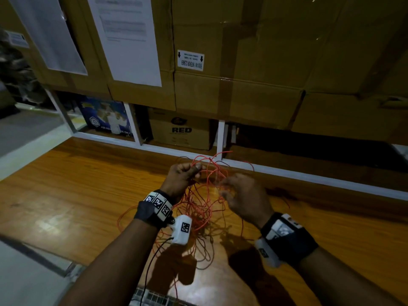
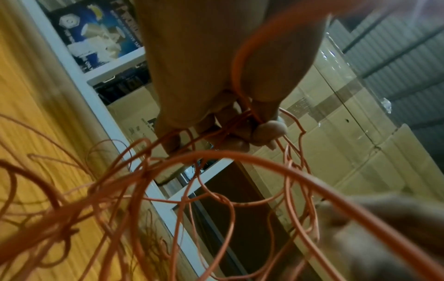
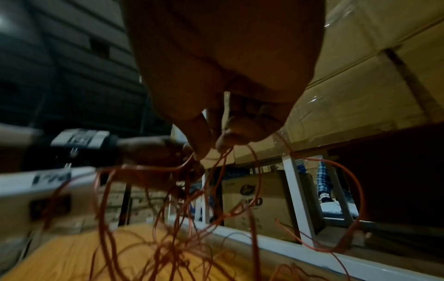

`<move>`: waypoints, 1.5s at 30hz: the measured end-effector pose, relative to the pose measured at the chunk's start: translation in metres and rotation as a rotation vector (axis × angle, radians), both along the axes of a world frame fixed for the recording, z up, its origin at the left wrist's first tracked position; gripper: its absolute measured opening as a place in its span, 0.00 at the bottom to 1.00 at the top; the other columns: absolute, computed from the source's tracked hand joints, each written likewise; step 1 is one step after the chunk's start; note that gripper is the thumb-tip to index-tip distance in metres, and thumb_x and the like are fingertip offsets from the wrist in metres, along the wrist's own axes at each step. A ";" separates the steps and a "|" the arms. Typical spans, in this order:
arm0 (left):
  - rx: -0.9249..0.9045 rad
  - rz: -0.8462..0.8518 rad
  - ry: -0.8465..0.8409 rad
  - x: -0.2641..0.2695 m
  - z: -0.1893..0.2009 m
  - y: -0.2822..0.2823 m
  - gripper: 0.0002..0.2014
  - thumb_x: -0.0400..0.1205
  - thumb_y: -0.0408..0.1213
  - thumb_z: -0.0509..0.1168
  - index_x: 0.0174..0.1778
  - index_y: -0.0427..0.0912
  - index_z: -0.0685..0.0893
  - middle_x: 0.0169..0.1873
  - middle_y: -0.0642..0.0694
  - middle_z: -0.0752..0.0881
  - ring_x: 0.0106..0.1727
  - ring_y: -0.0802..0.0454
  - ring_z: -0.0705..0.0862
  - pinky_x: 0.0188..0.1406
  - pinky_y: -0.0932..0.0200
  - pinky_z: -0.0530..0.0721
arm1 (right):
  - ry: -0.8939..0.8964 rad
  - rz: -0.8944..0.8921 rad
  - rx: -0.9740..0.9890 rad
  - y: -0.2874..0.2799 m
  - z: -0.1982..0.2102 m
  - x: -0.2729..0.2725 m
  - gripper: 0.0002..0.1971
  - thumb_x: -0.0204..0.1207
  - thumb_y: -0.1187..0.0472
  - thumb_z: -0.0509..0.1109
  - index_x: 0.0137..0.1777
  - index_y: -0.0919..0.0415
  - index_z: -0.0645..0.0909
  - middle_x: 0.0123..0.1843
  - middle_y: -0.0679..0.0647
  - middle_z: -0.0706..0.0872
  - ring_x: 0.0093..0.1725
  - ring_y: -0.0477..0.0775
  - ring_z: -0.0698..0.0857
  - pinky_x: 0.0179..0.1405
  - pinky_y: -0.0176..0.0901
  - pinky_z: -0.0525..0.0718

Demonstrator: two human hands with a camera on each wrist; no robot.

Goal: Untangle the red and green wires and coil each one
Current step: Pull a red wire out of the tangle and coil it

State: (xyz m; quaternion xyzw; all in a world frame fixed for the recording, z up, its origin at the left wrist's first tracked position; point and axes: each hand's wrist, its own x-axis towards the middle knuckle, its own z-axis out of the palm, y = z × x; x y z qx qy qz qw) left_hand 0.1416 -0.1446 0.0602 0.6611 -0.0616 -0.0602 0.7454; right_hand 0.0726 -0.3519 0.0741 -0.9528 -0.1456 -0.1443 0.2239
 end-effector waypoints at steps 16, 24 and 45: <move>0.306 0.302 0.129 0.024 -0.050 0.053 0.14 0.88 0.42 0.67 0.43 0.35 0.89 0.30 0.45 0.82 0.26 0.55 0.73 0.29 0.58 0.68 | 0.227 0.176 1.044 -0.075 0.026 -0.003 0.19 0.65 0.38 0.83 0.41 0.54 0.89 0.50 0.59 0.88 0.52 0.62 0.85 0.53 0.62 0.85; 0.673 -0.133 0.152 0.029 -0.013 0.037 0.61 0.67 0.46 0.87 0.91 0.52 0.54 0.87 0.44 0.64 0.87 0.37 0.64 0.82 0.33 0.69 | 0.187 -0.061 0.973 -0.068 0.034 0.012 0.14 0.83 0.44 0.68 0.50 0.53 0.90 0.29 0.53 0.81 0.35 0.57 0.82 0.40 0.64 0.84; 0.176 -0.020 -0.301 0.026 0.115 -0.020 0.08 0.89 0.34 0.65 0.56 0.34 0.88 0.34 0.54 0.87 0.29 0.52 0.79 0.24 0.59 0.76 | 0.156 -0.100 0.514 -0.101 0.039 0.015 0.09 0.80 0.46 0.75 0.51 0.50 0.90 0.46 0.50 0.92 0.45 0.54 0.91 0.44 0.55 0.92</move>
